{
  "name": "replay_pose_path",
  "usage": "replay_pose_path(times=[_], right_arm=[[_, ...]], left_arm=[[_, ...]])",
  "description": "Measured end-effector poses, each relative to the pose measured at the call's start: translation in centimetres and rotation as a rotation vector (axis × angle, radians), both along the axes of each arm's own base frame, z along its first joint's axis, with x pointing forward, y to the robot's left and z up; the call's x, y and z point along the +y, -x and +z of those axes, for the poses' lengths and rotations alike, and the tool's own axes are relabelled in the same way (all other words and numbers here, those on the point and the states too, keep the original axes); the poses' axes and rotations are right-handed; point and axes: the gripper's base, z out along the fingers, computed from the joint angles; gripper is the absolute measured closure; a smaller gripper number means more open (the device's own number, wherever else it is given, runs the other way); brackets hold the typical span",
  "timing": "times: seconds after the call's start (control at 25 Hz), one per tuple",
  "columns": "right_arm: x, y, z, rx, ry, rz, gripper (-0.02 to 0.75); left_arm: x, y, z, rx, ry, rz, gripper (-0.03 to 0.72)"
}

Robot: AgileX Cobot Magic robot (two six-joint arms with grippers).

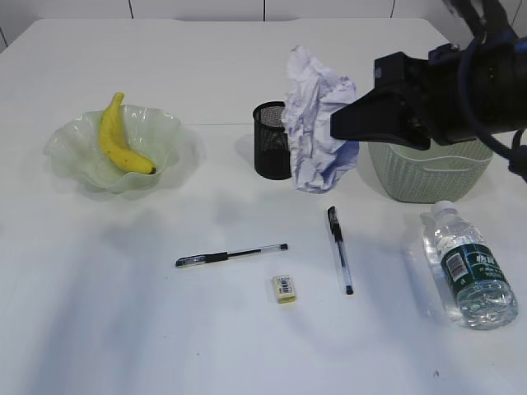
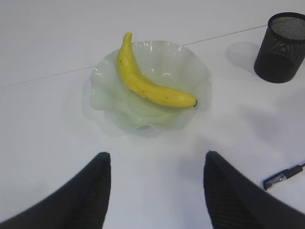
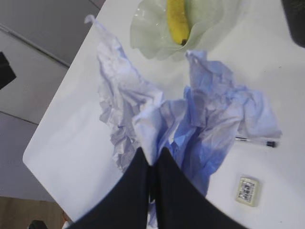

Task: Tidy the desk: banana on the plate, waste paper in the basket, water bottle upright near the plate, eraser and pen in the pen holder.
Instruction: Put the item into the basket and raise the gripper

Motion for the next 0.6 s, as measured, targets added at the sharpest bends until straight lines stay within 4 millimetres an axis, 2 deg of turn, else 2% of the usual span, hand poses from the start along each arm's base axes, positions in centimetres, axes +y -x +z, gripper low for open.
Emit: replay_pose_path(times=[0.32, 0.6], right_arm=[[-4.2, -1.3, -0.2, -0.017, 0.070, -0.118, 0.738], [-6.0, -2.5, 1.2, -0.115, 0.159, -0.198, 0.738]], left_arm=[[0.0, 0.0, 0.0, 0.003, 0.000, 0.000, 0.259], [0.0, 0.1, -0.1, 0.012, 0.000, 0.000, 0.260]])
